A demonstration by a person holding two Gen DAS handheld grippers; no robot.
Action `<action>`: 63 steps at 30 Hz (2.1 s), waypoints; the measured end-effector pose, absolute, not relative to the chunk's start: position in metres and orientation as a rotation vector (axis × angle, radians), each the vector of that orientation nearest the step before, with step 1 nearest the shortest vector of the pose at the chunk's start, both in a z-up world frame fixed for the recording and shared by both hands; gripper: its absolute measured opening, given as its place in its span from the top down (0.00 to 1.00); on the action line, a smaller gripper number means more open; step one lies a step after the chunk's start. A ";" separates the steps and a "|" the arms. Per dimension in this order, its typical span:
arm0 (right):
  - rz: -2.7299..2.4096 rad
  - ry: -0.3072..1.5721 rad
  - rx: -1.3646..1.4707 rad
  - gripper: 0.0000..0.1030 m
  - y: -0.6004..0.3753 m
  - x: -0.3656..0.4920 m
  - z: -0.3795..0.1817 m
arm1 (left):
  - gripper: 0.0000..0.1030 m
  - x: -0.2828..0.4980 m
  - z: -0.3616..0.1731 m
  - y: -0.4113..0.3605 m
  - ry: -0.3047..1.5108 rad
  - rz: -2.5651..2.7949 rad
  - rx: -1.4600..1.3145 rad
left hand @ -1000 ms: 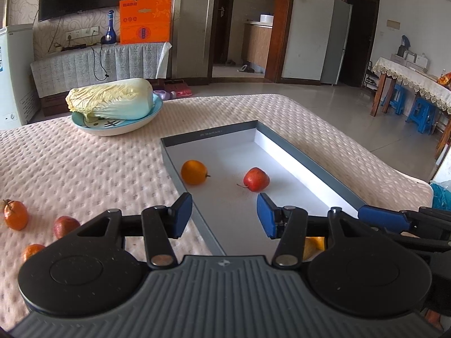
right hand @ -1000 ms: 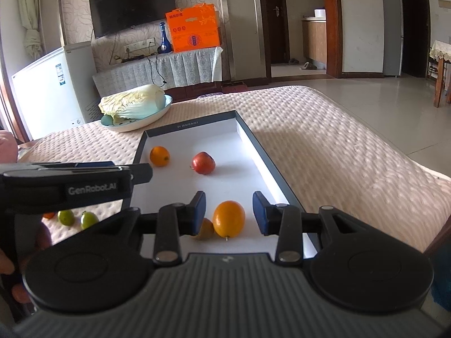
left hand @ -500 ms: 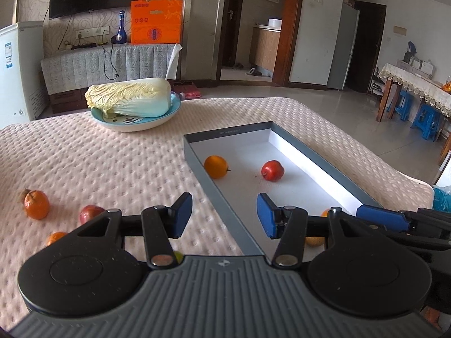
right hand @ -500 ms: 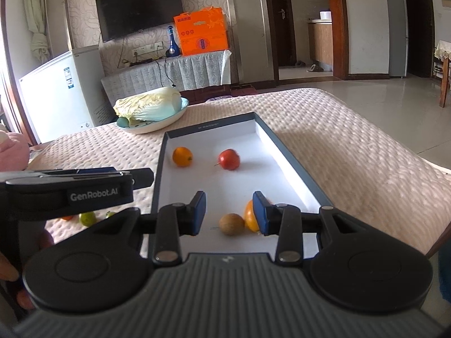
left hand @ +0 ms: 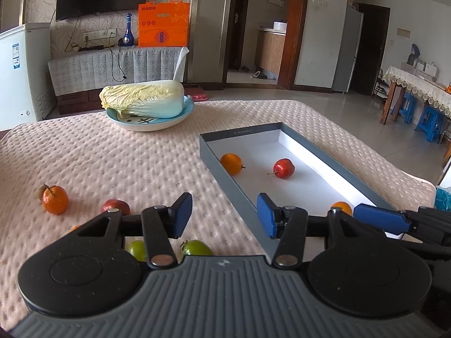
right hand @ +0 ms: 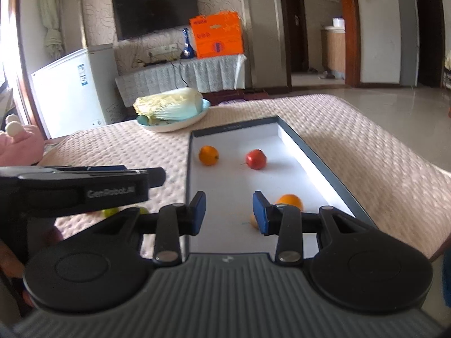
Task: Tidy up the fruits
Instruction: 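Move left tool to the tangerine while right tool moves to a green fruit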
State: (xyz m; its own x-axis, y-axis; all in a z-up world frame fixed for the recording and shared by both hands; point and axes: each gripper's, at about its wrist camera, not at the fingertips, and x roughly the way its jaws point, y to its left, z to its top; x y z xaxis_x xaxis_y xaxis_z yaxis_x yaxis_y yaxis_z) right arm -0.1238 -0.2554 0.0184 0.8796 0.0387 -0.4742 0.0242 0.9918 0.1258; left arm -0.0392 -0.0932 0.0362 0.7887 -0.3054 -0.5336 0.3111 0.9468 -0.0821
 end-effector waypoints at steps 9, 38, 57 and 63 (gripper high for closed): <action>0.044 0.453 0.080 0.62 -0.235 -0.128 0.020 | 0.45 -0.043 0.036 -0.074 0.565 -0.303 0.007; 0.265 0.481 0.021 0.62 -0.174 -0.135 0.014 | 0.45 -0.045 0.030 -0.006 0.574 -0.195 -0.012; 0.208 0.536 0.001 0.62 -0.162 -0.110 -0.006 | 0.45 -0.032 0.023 0.034 0.592 -0.127 -0.051; 0.184 0.548 -0.008 0.62 -0.160 -0.099 -0.012 | 0.45 -0.029 0.015 0.037 0.616 -0.137 -0.044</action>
